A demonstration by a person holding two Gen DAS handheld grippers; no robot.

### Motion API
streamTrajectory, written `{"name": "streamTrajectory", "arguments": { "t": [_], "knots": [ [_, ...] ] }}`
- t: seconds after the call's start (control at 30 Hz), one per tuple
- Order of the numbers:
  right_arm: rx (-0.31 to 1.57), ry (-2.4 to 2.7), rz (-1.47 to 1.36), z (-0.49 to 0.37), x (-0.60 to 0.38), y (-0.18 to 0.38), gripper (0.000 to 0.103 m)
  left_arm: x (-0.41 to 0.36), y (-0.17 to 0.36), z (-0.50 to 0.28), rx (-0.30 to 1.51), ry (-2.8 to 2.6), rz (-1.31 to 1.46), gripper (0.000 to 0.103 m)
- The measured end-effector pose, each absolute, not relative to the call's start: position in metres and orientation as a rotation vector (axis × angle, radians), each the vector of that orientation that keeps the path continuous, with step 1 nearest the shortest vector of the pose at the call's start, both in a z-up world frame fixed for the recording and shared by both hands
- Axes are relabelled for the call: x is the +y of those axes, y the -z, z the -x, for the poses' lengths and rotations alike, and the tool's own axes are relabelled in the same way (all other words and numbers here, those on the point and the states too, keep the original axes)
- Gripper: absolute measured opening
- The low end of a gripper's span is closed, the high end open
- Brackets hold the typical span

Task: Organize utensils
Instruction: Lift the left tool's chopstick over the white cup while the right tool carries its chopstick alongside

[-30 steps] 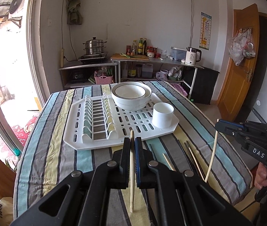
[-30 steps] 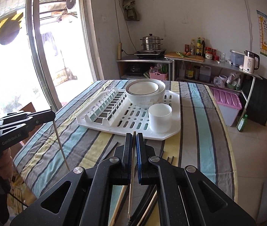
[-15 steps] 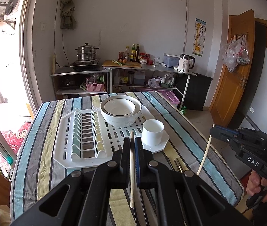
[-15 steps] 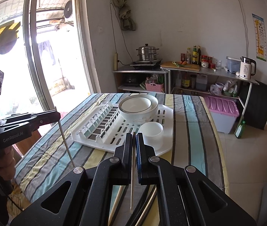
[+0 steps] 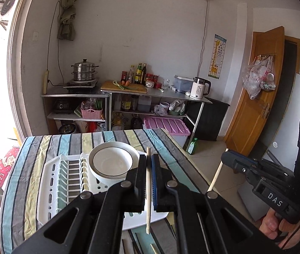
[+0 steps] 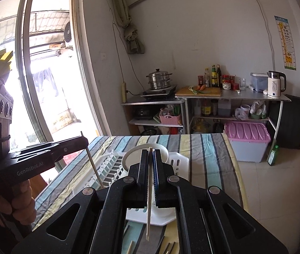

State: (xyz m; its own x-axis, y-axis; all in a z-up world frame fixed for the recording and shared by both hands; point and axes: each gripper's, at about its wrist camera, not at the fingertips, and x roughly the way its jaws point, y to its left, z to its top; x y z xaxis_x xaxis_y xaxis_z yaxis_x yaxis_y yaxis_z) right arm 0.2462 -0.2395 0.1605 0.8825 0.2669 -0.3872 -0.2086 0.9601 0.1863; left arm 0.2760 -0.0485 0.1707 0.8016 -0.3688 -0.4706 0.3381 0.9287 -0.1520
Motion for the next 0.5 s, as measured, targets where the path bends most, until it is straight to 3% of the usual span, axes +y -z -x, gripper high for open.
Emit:
{"name": "streamTrajectory", "arguments": {
  "t": [0.5],
  "knots": [
    [0.401,-0.241,-0.179,-0.318,-0.246,-0.158,0.004,-0.068,-0.160,-0.351,0.520,0.410,0.117,0.005]
  ]
}}
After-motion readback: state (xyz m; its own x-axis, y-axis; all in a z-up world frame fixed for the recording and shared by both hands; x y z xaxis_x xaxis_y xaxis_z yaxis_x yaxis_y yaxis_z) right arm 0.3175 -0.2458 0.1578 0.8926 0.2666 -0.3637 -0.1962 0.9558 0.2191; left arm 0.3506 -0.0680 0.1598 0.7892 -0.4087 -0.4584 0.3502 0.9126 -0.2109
